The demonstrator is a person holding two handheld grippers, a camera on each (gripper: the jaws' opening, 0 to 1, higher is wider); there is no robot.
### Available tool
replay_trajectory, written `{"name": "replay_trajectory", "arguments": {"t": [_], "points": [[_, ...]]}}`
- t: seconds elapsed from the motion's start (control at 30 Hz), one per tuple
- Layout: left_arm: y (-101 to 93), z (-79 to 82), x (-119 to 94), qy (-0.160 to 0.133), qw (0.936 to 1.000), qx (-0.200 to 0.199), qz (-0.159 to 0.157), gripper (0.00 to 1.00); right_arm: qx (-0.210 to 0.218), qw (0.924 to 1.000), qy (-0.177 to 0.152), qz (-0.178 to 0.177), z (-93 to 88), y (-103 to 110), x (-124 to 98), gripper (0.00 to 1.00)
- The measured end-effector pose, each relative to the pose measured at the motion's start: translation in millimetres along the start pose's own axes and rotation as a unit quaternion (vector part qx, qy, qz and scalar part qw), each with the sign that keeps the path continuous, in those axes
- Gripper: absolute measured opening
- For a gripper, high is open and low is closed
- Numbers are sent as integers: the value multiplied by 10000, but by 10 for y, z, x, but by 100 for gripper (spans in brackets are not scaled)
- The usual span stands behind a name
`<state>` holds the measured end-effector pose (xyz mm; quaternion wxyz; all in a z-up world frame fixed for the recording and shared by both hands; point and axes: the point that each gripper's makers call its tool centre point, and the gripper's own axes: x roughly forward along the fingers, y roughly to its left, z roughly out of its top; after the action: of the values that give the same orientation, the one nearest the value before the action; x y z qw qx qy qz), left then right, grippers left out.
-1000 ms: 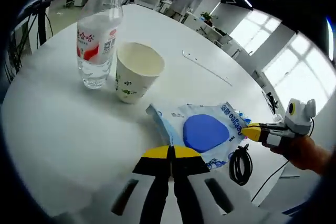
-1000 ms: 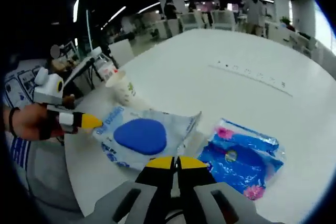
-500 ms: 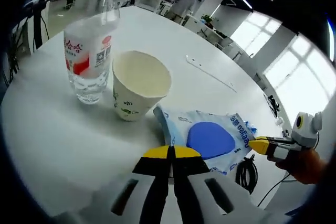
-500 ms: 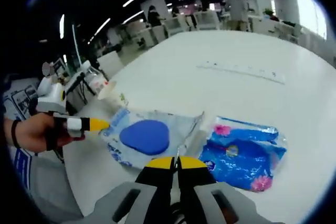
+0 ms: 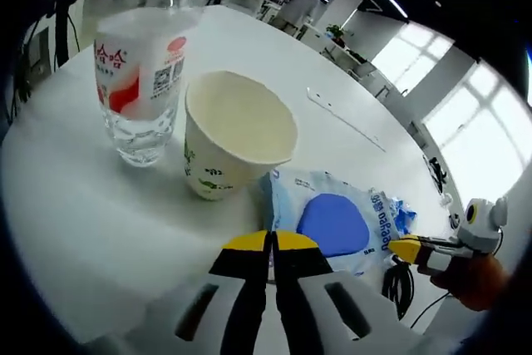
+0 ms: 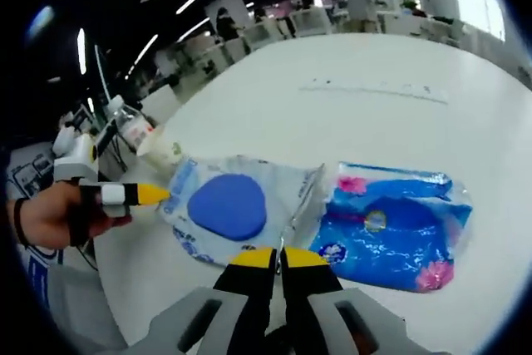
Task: Arrange the tabletop items into an orderly group along one side of the table until the central work area is clear of visible clutter.
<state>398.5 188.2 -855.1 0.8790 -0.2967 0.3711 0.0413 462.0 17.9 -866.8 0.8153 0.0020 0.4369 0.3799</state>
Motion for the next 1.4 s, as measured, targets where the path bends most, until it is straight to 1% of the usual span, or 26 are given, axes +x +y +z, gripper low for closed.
{"name": "replay_trajectory", "arguments": {"t": [0.07,0.13,0.17,0.23,0.37,0.47,0.53,0.63,0.7,0.87,0.93,0.97,1.1,1.2,1.3,1.4], "points": [[-13,17,9,-26,10000,-56,-22,0,50,10000,-18,-12,4,4,-14,0],[-34,54,17,-104,9998,-182,-74,0,138,9999,-62,-10,17,-57,-16,0],[-47,59,28,-118,9994,-321,-106,0,179,9998,-109,-3,29,-68,3,0],[-55,64,40,-132,9992,-355,-110,0,303,9994,-151,-19,27,-99,5,0],[-87,90,87,-163,9988,-437,-147,0,369,9992,-127,-57,-18,-134,14,0],[-50,112,129,-193,9985,-496,-148,0,419,9990,-122,-52,-28,-128,25,0],[-23,121,118,-236,9978,-599,-134,0,467,9988,-111,-32,-37,-113,54,0],[14,141,116,-293,9973,-664,-104,0,485,9988,-112,-15,-41,-45,76,0],[42,159,118,-339,9962,-802,-92,0,497,9987,-117,-10,-33,-35,78,0],[47,186,110,-385,9957,-837,-88,0,647,9978,-140,14,22,-44,123,0],[52,190,111,-401,9953,-873,-85,0,647,9978,-128,16,46,-63,152,0],[56,198,111,-422,9947,-935,-92,0,652,9978,-122,18,26,-54,141,0],[59,225,118,-486,9926,-1103,-121,0,660,9978,-107,32,40,-47,158,1],[55,243,117,-518,9920,-1142,-156,0,685,9976,-89,34,24,-36,154,2],[52,259,119,-543,9917,-1146,-220,0,620,9981,-55,25,-12,-4,113,4],[46,250,98,-528,9924,-1075,-270,5,618,9981,-17,40,-28,-20,126,9]]}}
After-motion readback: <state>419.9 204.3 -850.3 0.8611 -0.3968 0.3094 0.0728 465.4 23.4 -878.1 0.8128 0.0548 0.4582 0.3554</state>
